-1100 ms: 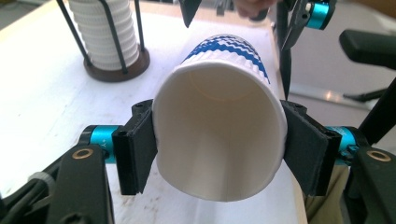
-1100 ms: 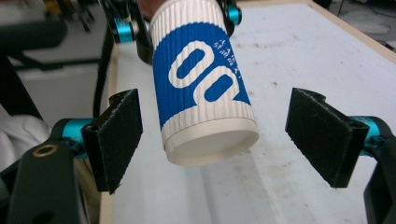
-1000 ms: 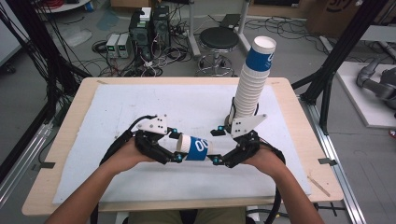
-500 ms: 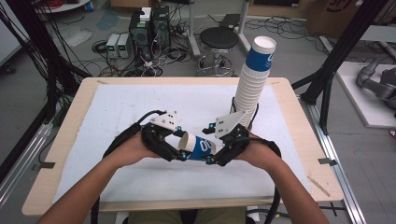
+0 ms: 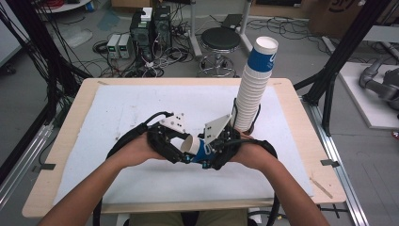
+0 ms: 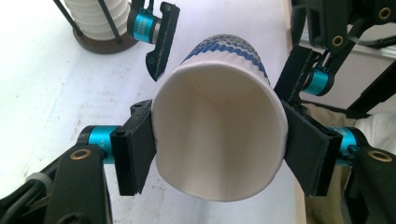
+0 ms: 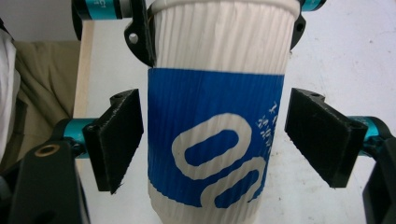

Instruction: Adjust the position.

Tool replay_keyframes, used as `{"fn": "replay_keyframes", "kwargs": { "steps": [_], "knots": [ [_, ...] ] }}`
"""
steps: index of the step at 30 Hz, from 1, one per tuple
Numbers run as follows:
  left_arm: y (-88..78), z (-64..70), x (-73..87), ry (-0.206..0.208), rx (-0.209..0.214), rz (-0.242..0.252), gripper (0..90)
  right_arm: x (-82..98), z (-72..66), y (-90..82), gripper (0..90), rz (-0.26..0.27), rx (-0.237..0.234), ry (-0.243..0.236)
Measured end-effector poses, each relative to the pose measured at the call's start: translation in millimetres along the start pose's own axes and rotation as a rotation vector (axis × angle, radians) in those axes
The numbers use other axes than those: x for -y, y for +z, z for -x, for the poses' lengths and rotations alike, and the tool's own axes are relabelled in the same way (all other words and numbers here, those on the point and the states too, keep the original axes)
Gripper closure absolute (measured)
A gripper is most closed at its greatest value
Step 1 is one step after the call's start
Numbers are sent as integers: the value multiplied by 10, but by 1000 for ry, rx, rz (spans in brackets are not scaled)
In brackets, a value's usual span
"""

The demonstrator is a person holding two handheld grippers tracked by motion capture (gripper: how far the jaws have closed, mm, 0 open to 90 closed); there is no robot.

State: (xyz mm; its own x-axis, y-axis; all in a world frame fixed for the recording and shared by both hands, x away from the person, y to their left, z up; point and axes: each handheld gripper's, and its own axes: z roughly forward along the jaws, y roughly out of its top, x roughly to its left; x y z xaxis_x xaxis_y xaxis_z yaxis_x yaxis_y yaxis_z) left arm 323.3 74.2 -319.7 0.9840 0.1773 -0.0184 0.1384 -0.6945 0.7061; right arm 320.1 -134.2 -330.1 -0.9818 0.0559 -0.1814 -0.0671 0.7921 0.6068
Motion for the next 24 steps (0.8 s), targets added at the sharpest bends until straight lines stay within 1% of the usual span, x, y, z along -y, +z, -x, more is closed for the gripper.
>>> {"fn": "replay_keyframes", "kwargs": {
  "steps": [1, 2, 4, 6, 7, 9, 10, 11, 13, 14, 16, 17, 18, 19, 20, 21, 24],
  "knots": [
    [7, 4, -3, -4, -2, -6, 317, -4, -6, 4, 220, -14, -1, 2],
    [13, 1, -3, 0, -6, -10, 317, -7, -4, 11, 259, -22, -5, -8],
    [27, 3, -3, -10, -6, -6, 317, -10, -7, 27, 264, -41, -10, -12],
    [36, 5, -8, -7, -4, -6, 317, -12, -12, 46, 266, -52, -13, -11],
    [34, 7, -14, -7, 0, -15, 317, -13, -11, 55, 267, -56, -11, -13],
    [52, 14, -18, -4, -5, -15, 317, -17, -14, 72, 289, -65, -23, -14],
    [53, 13, -22, 2, -5, -30, 317, -18, -17, 81, 292, -68, -27, -17],
    [64, 17, -21, 1, -12, -29, 317, -18, -16, 89, 297, -72, -30, -17],
    [68, 14, -25, -1, -10, -41, 317, -17, -13, 100, 304, -80, -24, -9],
    [82, 22, -23, -6, -19, -31, 316, -17, -13, 103, 305, -83, -21, -10],
    [92, 28, -28, -7, -27, -31, 303, -14, -11, 108, 307, -85, -21, -7],
    [100, 36, -28, -8, -39, -24, 294, -14, -10, 110, 307, -86, -18, -5],
    [100, 34, -29, -4, -42, -25, 285, -11, -10, 110, 307, -87, -17, -5],
    [101, 34, -27, -8, -42, -15, 277, -9, -10, 109, 306, -87, -14, -1],
    [104, 37, -22, -21, -48, 2, 268, -5, -8, 105, 307, -85, -9, 1],
    [100, 36, -21, -23, -48, 9, 256, 6, -6, 100, 306, -80, -3, 1],
    [41, 21, 8, -45, -47, 69, 249, 55, -5, 90, 306, -76, 1, 18]
  ]
}}
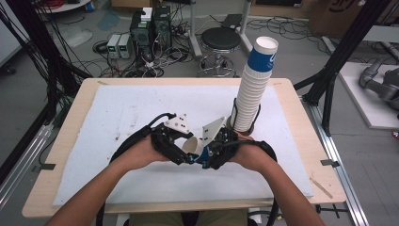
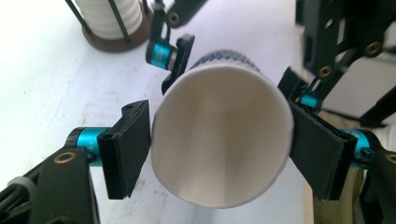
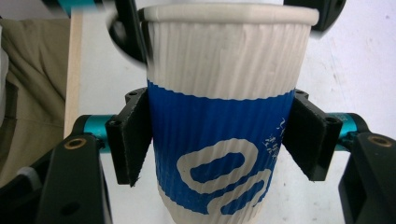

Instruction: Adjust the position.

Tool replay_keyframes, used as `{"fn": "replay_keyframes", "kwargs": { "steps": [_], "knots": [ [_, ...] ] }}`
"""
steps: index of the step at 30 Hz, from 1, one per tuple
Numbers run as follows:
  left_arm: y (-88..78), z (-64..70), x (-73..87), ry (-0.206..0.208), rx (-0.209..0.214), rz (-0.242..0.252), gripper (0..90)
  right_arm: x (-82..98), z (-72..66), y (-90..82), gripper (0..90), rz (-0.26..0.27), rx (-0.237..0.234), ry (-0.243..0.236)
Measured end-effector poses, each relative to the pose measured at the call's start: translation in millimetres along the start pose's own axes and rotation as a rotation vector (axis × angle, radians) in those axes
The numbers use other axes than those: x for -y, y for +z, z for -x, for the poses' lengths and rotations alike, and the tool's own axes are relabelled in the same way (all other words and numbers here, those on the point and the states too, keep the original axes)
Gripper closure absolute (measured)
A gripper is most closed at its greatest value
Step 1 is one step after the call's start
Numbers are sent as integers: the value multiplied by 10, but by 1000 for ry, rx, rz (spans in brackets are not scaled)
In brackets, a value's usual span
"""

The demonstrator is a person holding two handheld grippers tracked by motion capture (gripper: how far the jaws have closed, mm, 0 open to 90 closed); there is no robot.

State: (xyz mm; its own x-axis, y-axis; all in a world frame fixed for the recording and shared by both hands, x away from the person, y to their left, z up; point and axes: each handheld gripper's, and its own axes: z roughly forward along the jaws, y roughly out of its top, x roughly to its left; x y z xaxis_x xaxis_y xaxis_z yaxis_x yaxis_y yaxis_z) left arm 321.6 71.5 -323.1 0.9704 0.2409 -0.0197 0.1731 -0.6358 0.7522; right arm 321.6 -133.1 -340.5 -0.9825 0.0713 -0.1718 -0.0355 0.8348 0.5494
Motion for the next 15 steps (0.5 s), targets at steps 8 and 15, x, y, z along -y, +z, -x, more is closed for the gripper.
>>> {"fn": "replay_keyframes", "kwargs": {
  "steps": [8, 15],
  "knots": [
    [-231, -85, 253, -105, -60, 252, 207, 287, 28, -81, 300, 127, 7, 100],
    [-400, -160, 575, -168, -158, 467, 182, 614, 24, -182, 299, 310, 18, 217]
  ]
}}
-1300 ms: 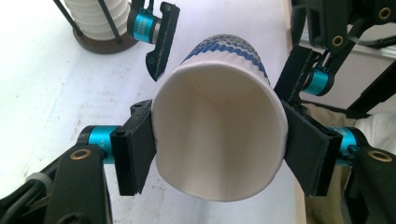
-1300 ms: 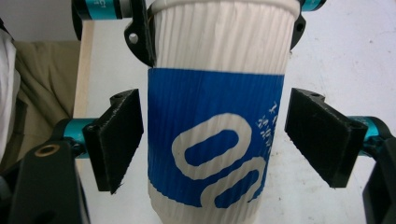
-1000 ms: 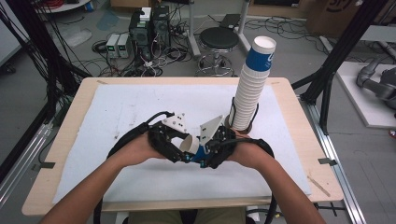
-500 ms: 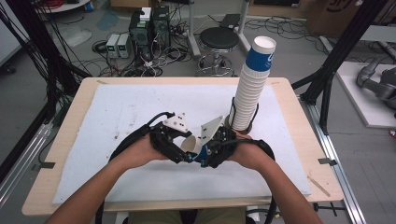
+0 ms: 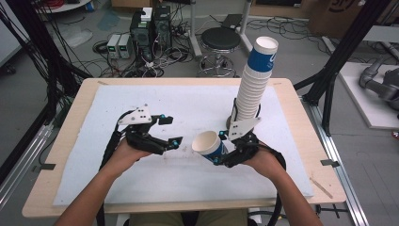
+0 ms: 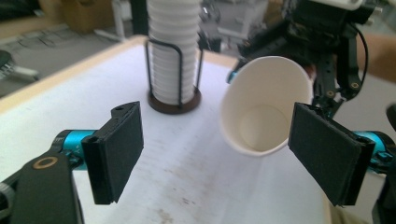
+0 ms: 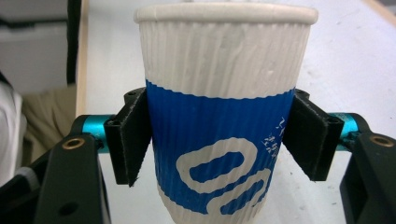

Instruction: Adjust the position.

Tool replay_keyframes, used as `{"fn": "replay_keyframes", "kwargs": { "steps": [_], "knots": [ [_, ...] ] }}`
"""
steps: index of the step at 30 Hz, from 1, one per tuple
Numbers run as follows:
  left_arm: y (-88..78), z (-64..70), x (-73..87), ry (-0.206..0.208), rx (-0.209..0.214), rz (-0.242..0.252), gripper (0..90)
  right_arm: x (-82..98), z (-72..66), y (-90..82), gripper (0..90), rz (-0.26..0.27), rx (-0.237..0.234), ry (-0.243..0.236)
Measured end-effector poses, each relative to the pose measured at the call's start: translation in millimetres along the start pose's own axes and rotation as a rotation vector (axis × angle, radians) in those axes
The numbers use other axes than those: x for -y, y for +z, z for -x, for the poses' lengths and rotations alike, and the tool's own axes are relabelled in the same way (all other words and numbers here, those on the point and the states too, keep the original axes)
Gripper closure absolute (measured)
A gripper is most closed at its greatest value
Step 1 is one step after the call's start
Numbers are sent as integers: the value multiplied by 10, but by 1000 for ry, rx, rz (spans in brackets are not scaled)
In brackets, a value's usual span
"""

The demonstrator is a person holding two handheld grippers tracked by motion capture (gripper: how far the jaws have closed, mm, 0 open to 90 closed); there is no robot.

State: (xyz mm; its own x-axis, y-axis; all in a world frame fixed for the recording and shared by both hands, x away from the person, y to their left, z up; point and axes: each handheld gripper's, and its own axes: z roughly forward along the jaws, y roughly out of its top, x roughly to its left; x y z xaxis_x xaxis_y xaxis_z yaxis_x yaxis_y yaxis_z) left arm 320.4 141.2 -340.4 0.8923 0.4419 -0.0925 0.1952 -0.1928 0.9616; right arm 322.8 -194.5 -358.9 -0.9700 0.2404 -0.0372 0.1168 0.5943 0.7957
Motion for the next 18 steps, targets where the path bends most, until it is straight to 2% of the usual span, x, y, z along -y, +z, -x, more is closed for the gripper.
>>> {"fn": "replay_keyframes", "kwargs": {
  "steps": [2, 8, 13, 18],
  "knots": [
    [-46, -30, 45, -11, -18, 30, 182, 71, 3, -49, 299, 50, 5, 28],
    [-123, -75, 122, -29, -44, 83, 182, 191, 1, -124, 299, 129, 15, 54],
    [-148, -74, 185, -31, -54, 100, 182, 265, -1, -171, 299, 173, 39, 63],
    [-170, -80, 291, -38, -90, 120, 182, 356, 6, -215, 298, 216, 71, 81]
  ]
}}
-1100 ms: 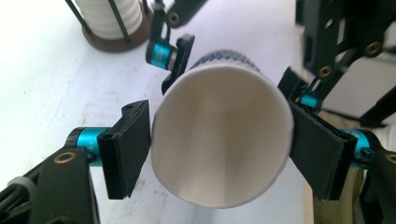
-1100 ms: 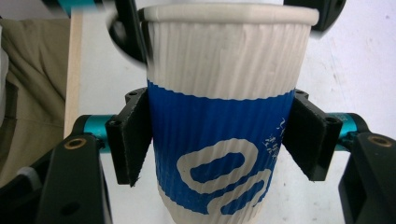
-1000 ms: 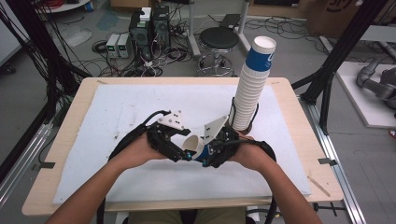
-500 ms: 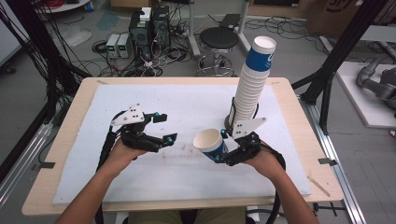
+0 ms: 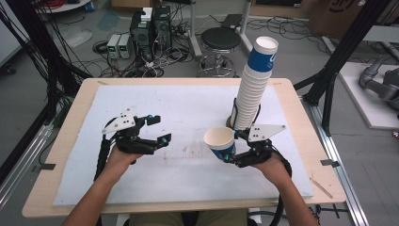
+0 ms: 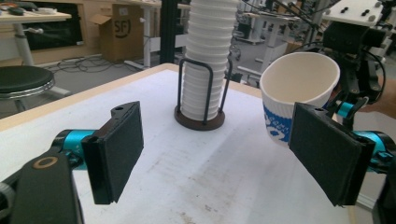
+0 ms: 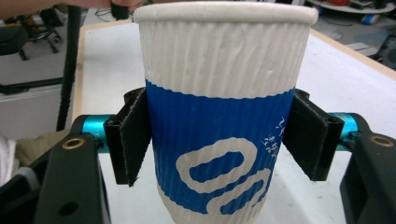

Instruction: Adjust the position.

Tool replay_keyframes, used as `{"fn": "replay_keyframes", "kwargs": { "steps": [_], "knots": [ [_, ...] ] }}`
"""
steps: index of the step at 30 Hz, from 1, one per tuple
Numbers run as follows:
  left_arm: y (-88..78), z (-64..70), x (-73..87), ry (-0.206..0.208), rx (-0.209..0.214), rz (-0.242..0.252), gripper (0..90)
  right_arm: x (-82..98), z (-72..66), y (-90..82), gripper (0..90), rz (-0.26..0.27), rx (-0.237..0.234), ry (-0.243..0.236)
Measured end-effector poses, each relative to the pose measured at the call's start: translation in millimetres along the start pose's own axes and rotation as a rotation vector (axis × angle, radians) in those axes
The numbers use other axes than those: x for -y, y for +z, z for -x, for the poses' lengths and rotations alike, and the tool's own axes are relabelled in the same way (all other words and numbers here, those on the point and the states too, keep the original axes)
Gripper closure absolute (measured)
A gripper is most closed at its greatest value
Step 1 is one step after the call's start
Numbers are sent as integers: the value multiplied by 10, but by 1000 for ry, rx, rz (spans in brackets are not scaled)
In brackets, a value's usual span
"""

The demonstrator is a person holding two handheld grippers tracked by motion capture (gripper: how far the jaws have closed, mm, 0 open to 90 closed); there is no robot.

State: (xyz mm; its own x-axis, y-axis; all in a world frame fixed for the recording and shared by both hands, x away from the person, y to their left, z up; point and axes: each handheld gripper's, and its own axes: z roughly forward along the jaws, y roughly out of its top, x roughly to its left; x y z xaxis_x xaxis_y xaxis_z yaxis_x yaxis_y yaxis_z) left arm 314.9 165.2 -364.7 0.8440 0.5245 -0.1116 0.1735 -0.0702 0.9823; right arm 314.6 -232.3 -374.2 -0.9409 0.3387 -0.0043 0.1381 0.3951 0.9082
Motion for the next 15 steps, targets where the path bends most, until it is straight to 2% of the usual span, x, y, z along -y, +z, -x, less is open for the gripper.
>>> {"fn": "replay_keyframes", "kwargs": {
  "steps": [10, 15],
  "knots": [
    [-143, -58, 269, -23, -55, 43, 183, 95, 22, -73, 298, 53, 58, 3],
    [-219, -86, 394, -33, -82, 33, 182, 147, 18, -115, 298, 84, 86, 14]
  ]
}}
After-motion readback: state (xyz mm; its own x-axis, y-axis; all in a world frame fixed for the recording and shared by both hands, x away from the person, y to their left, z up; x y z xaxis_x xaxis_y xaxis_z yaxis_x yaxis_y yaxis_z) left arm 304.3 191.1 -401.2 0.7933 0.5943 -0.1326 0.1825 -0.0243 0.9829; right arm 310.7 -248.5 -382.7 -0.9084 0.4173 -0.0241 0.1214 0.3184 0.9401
